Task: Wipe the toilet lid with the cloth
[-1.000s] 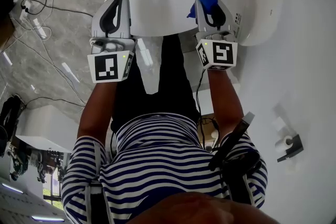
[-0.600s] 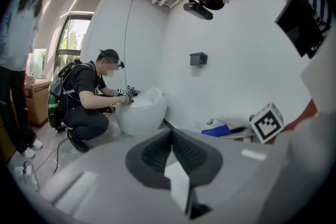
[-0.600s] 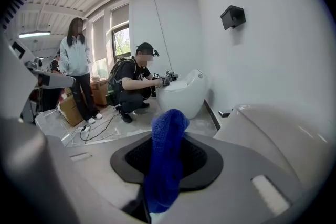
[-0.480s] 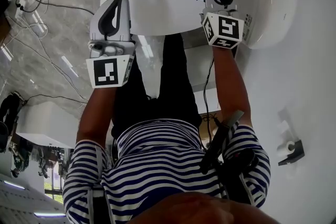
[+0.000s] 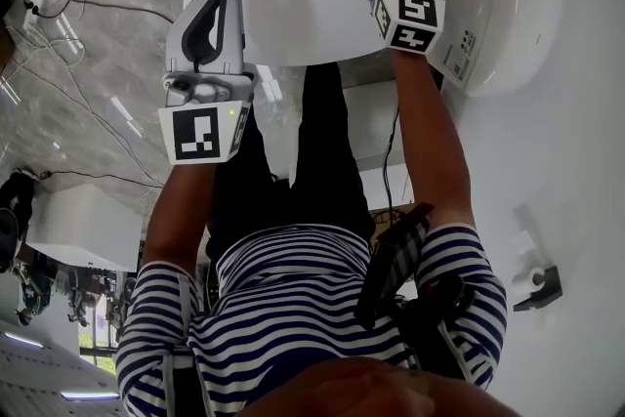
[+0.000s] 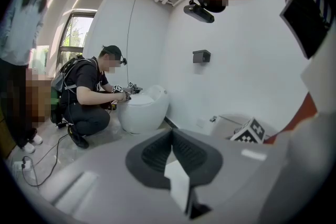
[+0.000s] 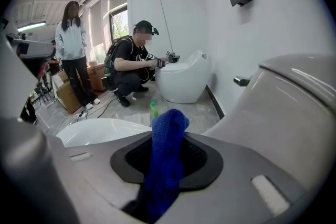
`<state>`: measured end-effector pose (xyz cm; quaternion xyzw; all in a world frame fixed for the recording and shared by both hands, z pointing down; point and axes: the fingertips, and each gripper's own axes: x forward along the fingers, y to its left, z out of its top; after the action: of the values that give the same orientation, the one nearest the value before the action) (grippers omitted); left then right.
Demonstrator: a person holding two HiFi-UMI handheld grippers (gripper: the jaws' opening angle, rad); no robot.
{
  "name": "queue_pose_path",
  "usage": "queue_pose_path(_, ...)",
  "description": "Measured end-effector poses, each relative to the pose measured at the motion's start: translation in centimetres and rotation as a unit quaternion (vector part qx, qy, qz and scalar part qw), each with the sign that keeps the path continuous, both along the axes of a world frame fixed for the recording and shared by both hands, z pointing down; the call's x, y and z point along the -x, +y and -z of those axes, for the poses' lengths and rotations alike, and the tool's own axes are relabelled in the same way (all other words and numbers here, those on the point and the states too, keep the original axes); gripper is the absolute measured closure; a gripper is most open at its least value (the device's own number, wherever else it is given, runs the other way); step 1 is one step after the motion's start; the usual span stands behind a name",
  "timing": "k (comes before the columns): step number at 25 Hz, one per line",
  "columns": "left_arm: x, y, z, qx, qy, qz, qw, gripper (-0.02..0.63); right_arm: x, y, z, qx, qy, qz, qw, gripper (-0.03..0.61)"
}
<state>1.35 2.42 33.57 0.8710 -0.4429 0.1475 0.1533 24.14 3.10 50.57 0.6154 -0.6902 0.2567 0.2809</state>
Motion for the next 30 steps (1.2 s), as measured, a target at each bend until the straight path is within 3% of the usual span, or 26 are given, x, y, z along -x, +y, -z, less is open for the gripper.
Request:
queue_pose_path(7,1.2,-0.1,0.2,0.000,0.005,0.004,1.0000,0.612,1.4,-0.6,-2.2,0.027,0.004,0.008,1.000,0.468)
queue_pose_path(20,2.9,0.2,0.5,-0.003,0.014,0.014,0.9998,0.612,2.6,-0.9,-2.9,0.034,0.018,0.019,0.999,0.468)
queue_pose_path(30,8.1,0.5,0.4,0.006,-0.003,0.028,0.9996,0.612,11.0,-2.6,-3.0,0.028,0.008,0.065,0.997,0.466)
